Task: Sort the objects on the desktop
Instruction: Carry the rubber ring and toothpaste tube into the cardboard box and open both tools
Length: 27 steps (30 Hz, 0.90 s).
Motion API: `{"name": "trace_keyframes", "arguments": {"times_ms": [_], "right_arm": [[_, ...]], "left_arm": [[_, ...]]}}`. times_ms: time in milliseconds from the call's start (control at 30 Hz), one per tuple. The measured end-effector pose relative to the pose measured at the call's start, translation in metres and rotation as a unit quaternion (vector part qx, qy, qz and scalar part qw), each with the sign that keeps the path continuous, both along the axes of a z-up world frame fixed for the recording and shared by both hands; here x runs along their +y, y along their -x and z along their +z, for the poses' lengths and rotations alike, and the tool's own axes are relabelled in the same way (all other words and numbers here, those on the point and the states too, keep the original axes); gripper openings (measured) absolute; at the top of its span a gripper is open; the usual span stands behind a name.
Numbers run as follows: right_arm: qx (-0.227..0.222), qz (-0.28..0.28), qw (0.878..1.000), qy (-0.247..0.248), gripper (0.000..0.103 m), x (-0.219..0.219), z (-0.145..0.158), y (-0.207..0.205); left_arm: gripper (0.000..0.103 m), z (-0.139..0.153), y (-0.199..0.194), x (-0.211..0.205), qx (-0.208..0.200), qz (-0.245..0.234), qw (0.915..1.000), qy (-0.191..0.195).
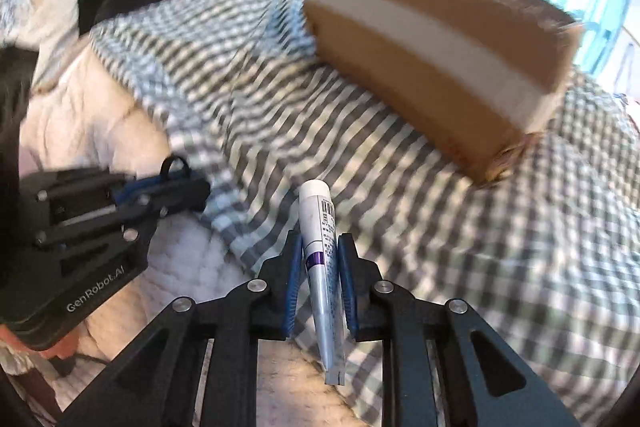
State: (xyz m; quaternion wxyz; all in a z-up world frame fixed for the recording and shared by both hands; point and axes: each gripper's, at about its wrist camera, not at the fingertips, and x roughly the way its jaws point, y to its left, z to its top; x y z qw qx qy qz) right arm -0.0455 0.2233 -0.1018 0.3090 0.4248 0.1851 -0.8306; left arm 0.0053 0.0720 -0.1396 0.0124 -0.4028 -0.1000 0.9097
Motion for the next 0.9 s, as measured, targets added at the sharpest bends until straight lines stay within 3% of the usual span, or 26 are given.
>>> {"name": "trace_keyframes", "arguments": {"times_ms": [367, 533, 700, 900], "right_arm": [[0.028, -0.063, 0.992, 0.105, 0.017, 0.043, 0.067, -0.007], [0.063, -0.082, 0.985, 0.134, 0.017, 0.055, 0.094, -0.012], [0.177, -0.123, 0.958, 0.189, 0.017, 0.073, 0.149, -0.007], [0.161, -0.146, 0.954, 0.209, 0.018, 0.066, 0.172, 0.055]], "left_arm": [[0.006, 0.039, 0.004, -0.014, 0.033, 0.023, 0.9984, -0.039], [0.006, 0.070, 0.018, -0.013, 0.061, 0.000, 0.9976, -0.034], [0.006, 0.109, 0.052, -0.006, 0.087, -0.026, 0.9955, -0.030], [0.006, 0.156, 0.130, 0.017, 0.099, -0.060, 0.9932, -0.004]]}}
